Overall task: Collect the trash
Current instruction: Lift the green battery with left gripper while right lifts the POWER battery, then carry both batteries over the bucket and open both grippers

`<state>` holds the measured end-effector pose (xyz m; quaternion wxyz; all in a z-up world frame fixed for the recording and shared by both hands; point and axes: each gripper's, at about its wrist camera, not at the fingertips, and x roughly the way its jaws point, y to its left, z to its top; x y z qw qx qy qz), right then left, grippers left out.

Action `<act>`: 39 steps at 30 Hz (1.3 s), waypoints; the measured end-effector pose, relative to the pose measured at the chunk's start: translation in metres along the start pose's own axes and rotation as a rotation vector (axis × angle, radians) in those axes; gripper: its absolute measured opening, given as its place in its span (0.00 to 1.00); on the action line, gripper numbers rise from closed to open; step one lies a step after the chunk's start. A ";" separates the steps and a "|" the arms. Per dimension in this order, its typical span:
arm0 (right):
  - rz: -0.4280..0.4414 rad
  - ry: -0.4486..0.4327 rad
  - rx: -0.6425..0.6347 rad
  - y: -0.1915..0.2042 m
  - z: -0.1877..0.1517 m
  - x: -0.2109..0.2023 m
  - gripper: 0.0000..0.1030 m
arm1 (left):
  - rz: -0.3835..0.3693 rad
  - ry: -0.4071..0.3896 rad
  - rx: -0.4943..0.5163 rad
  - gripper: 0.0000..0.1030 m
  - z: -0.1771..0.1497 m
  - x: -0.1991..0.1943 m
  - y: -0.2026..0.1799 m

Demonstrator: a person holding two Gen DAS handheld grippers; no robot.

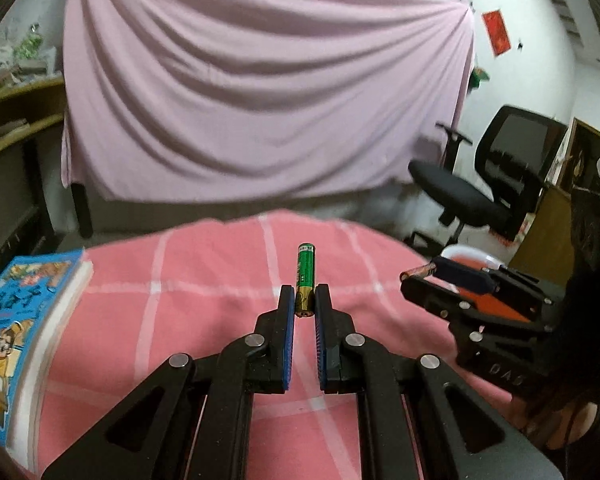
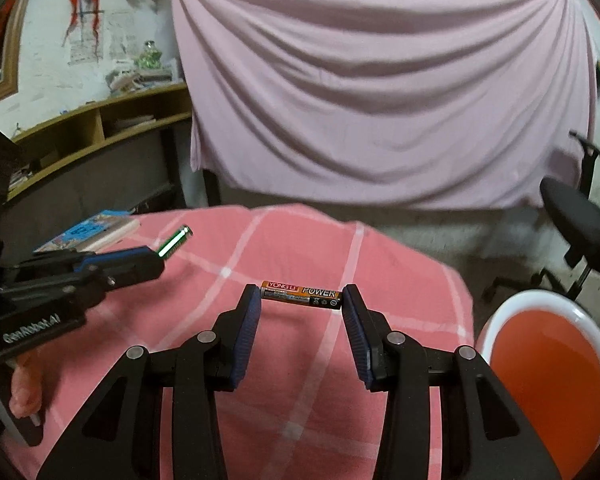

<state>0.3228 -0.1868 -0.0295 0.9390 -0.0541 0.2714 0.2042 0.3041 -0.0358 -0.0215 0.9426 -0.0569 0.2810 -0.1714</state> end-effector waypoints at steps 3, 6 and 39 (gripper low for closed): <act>-0.007 -0.053 -0.011 0.003 0.001 -0.009 0.39 | 0.017 -0.049 0.023 0.07 0.000 -0.007 -0.006; -0.006 -0.108 -0.009 0.003 0.000 -0.018 0.39 | 0.058 -0.118 0.056 0.07 -0.002 -0.017 -0.016; -0.239 -0.419 0.301 -0.136 -0.020 -0.138 0.39 | -0.042 -0.326 0.325 0.07 0.015 -0.011 -0.207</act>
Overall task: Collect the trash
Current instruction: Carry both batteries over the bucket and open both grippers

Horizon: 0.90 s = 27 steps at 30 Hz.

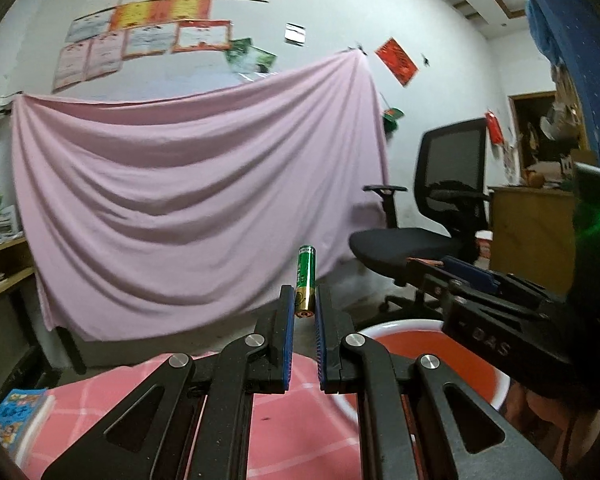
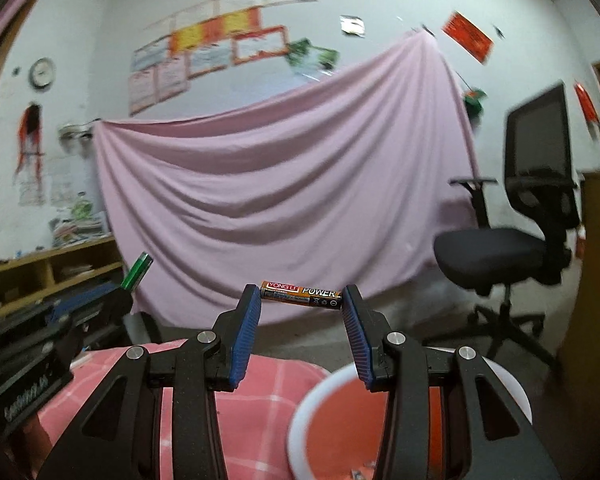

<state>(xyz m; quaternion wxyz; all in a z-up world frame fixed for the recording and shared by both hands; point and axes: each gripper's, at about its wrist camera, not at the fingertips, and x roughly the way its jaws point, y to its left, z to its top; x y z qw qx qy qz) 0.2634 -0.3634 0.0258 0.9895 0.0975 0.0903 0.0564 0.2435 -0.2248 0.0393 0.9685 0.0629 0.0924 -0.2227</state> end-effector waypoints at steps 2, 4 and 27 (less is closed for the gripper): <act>-0.016 0.023 0.027 -0.011 -0.001 0.003 0.39 | -0.018 0.016 0.006 0.07 0.000 0.009 -0.010; -0.030 0.045 0.050 -0.019 -0.001 0.005 0.39 | -0.035 0.035 0.009 0.07 -0.001 0.019 -0.019; -0.097 0.252 0.203 -0.067 -0.016 0.028 0.39 | -0.157 0.239 -0.127 0.07 -0.010 0.086 -0.031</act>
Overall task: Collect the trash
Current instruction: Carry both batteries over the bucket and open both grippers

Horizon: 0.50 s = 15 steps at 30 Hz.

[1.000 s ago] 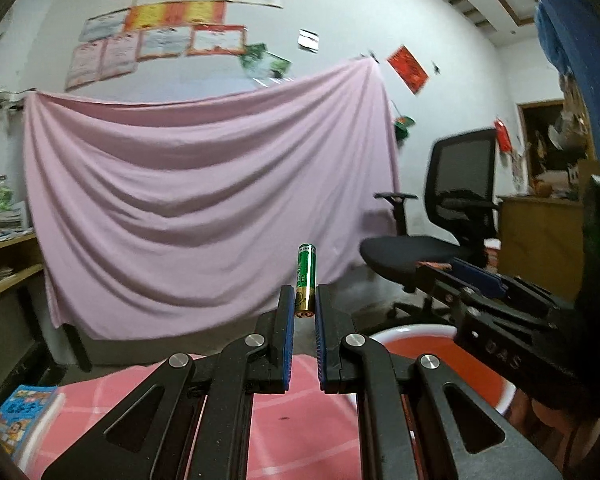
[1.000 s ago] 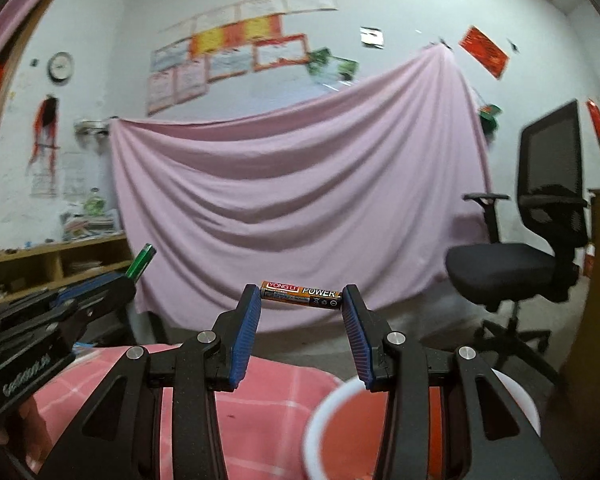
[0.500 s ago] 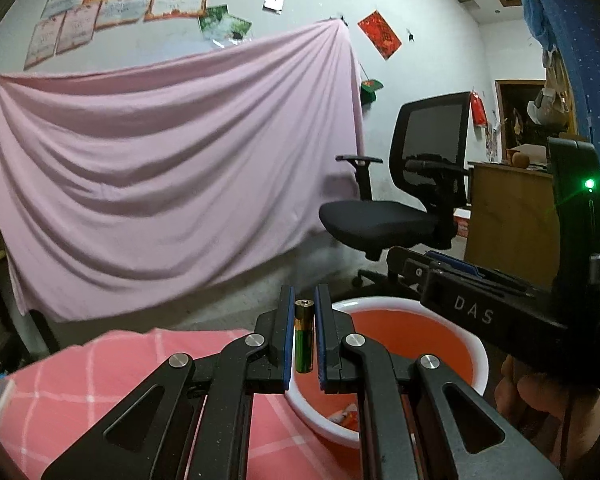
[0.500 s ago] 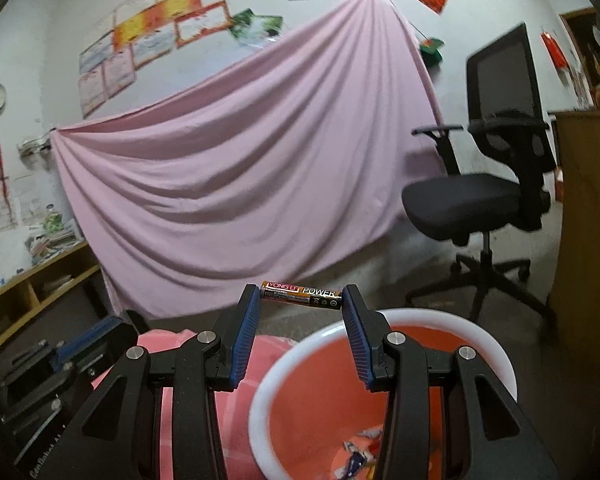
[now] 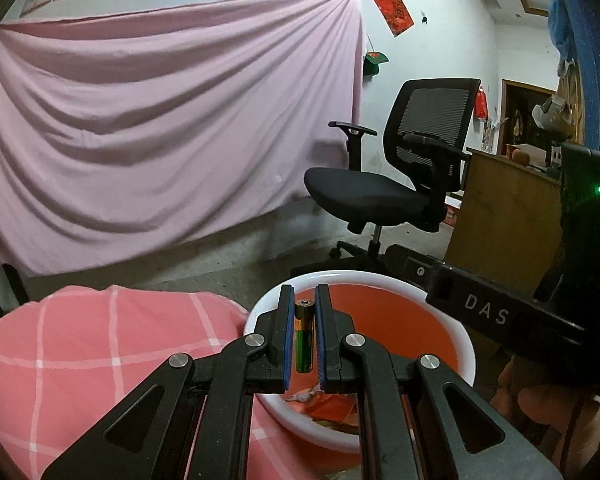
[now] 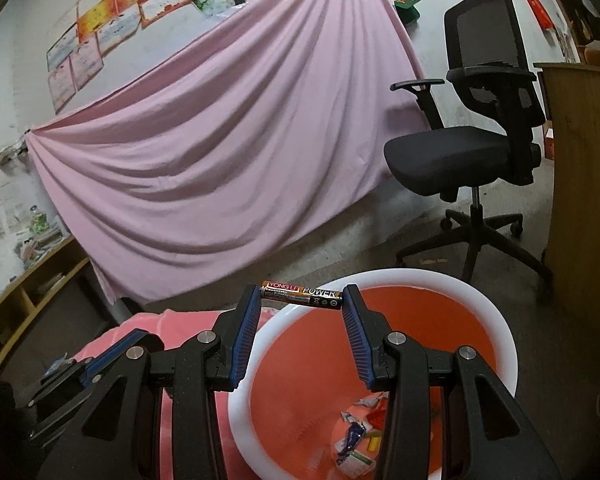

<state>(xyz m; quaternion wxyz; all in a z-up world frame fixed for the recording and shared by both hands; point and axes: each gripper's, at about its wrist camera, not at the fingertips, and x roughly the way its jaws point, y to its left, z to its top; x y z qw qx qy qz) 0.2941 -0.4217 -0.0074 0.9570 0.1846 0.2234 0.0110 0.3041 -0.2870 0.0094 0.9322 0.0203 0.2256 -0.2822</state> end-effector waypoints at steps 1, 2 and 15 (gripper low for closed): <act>-0.002 0.006 0.001 -0.001 0.000 0.001 0.39 | -0.005 0.003 -0.001 0.07 0.001 0.001 -0.001; -0.005 0.009 0.003 -0.002 -0.001 0.002 0.39 | -0.010 0.006 -0.003 0.07 0.002 0.002 -0.001; -0.021 0.042 0.020 -0.011 -0.001 0.007 0.42 | -0.078 0.081 -0.097 0.07 0.005 0.013 0.007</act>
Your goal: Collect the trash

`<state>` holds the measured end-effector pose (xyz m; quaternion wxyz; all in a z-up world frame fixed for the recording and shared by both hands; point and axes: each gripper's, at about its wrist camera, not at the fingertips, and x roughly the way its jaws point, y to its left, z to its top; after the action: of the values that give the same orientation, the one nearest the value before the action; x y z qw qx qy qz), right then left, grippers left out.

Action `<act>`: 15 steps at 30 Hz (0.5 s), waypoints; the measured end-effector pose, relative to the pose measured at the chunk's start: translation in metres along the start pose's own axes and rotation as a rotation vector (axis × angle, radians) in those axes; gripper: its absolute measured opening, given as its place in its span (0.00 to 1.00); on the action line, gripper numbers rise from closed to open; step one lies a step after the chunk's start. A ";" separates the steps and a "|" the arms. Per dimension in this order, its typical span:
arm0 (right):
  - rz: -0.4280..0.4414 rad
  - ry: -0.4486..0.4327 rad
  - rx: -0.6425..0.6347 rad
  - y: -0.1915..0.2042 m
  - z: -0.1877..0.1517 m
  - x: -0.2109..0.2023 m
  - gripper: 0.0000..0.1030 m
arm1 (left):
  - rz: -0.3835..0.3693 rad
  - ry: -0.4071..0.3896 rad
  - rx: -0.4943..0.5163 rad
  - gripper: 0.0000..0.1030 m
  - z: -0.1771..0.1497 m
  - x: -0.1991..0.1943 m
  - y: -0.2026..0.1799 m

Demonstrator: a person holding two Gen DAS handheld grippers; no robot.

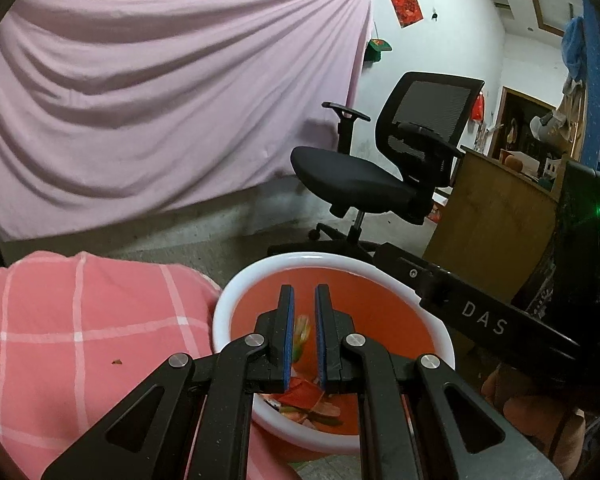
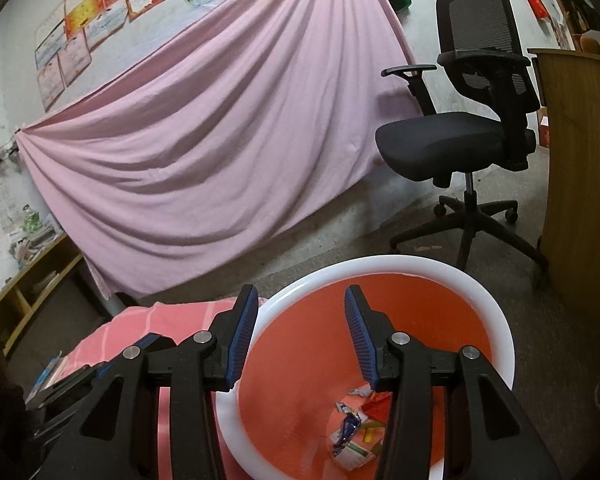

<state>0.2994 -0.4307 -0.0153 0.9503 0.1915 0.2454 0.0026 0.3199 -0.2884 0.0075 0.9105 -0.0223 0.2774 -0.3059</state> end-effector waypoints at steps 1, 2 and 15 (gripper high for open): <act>0.000 0.001 0.000 0.000 0.000 0.000 0.42 | 0.001 0.001 -0.002 0.07 0.000 -0.001 0.001; -0.001 0.001 -0.001 0.000 0.000 0.000 0.42 | 0.003 0.000 -0.004 0.08 0.000 -0.002 0.001; -0.003 -0.002 -0.016 0.001 0.000 -0.001 0.43 | 0.043 -0.033 -0.008 0.08 0.004 -0.018 0.011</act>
<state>0.2981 -0.4299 -0.0146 0.9521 0.1837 0.2445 0.0028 0.3160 -0.2702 0.0175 0.9212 -0.0249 0.2641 -0.2847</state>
